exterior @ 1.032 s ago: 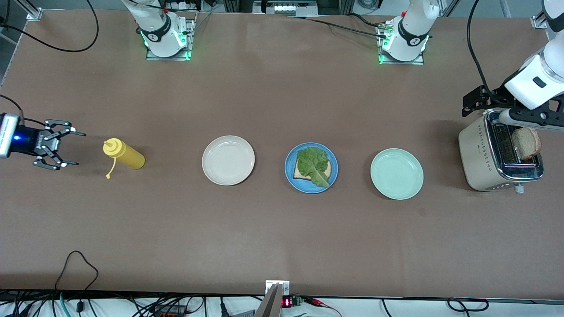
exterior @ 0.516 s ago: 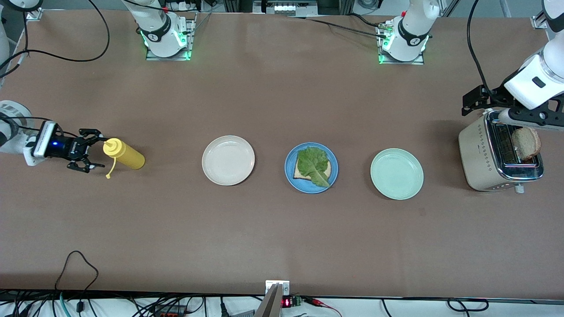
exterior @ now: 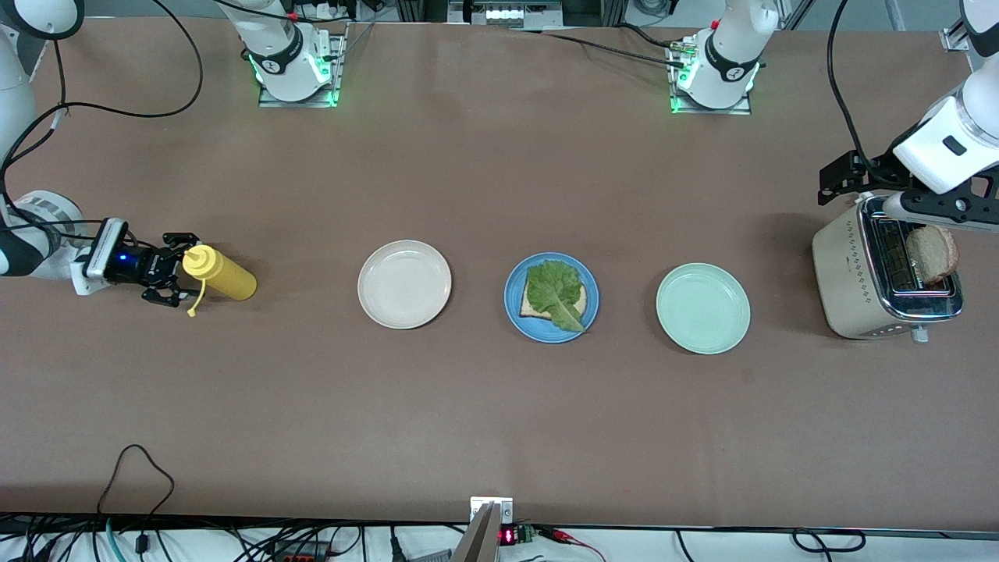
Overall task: Make sandwich in blue plate with both arms
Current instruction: 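Grasp the yellow squeeze bottle with the right gripper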
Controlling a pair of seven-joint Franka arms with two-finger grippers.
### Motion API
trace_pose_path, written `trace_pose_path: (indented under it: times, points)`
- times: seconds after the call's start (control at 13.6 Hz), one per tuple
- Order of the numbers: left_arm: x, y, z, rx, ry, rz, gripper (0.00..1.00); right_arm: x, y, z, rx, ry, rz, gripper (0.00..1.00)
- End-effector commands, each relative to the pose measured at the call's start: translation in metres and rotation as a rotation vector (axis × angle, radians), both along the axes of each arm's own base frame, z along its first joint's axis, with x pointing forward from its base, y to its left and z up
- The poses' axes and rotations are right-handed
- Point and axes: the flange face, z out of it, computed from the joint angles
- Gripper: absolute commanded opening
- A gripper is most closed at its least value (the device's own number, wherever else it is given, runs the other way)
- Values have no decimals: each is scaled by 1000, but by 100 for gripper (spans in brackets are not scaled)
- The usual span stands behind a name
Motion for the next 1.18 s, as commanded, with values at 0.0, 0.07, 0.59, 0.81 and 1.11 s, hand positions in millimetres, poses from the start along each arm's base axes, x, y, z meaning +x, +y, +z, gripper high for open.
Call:
trace_pose_path:
  times: [0.0, 0.07, 0.59, 0.81, 1.11]
  points:
    - [-4, -2, 8, 0, 2, 2, 100, 10, 14, 4, 27, -28, 22, 100]
    - [-4, -1, 8, 0, 2, 4, 100, 12, 19, 4, 29, -27, 29, 100]
    - [-5, -18, 10, 3, 1, 24, 100, 21, 41, 7, 25, -22, 66, 76]
    - [-4, -22, 14, 3, -8, 34, 100, 32, 49, 25, -12, -41, 90, 28]
    - [-4, -22, 14, 3, -8, 34, 100, 68, 103, 73, -119, -2, 141, 23]
